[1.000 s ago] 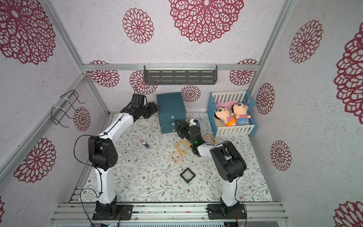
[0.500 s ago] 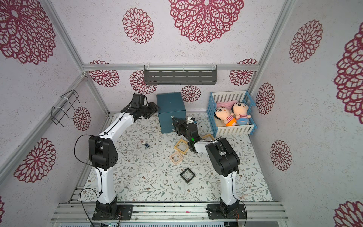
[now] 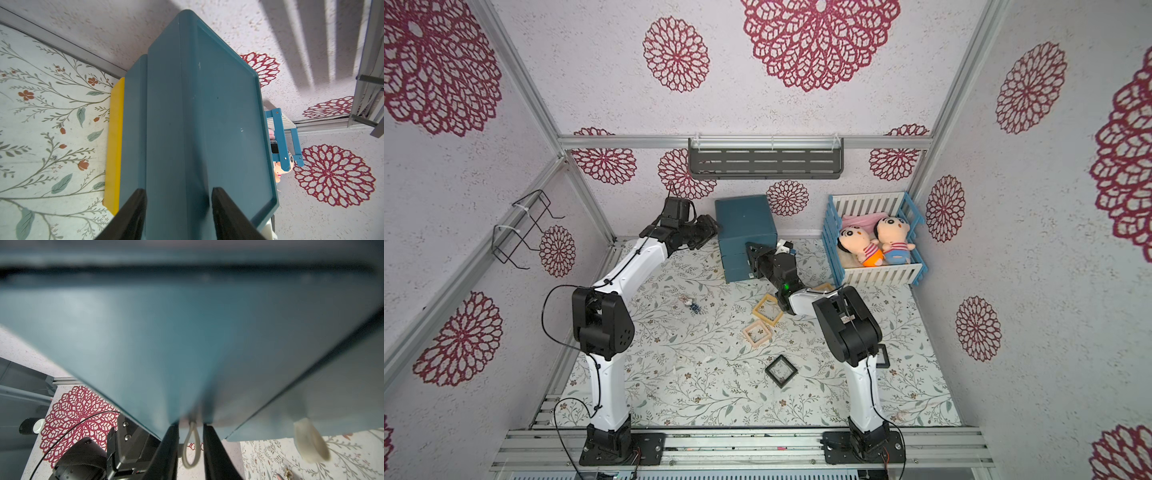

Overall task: Place the brooch boxes into the drawer by color
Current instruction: Open the drawer in the storage box.

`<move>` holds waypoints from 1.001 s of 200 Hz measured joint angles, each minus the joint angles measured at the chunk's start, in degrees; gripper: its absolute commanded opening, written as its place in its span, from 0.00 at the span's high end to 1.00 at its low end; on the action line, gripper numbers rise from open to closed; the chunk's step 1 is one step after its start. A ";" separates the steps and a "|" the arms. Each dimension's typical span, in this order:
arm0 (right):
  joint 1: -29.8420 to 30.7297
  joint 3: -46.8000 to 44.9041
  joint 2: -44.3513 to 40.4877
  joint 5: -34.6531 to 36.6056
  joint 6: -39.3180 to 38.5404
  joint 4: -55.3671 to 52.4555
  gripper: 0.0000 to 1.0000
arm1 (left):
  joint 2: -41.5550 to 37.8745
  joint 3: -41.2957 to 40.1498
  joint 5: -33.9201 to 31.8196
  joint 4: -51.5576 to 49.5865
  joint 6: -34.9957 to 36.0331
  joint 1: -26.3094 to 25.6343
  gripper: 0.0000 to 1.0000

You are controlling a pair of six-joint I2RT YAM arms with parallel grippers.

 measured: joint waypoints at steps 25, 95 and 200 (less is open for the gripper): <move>-0.02 0.59 0.44 0.02 -0.26 0.04 1.00 | 0.00 0.00 0.00 -0.04 0.00 0.00 0.44; -0.02 0.90 0.55 0.04 -0.02 -0.31 1.00 | 0.00 0.00 0.07 -0.15 -0.28 0.00 0.48; 1.79 -13.20 -11.28 0.59 0.04 -1.84 1.00 | 0.50 0.00 0.31 0.79 -0.59 0.00 0.52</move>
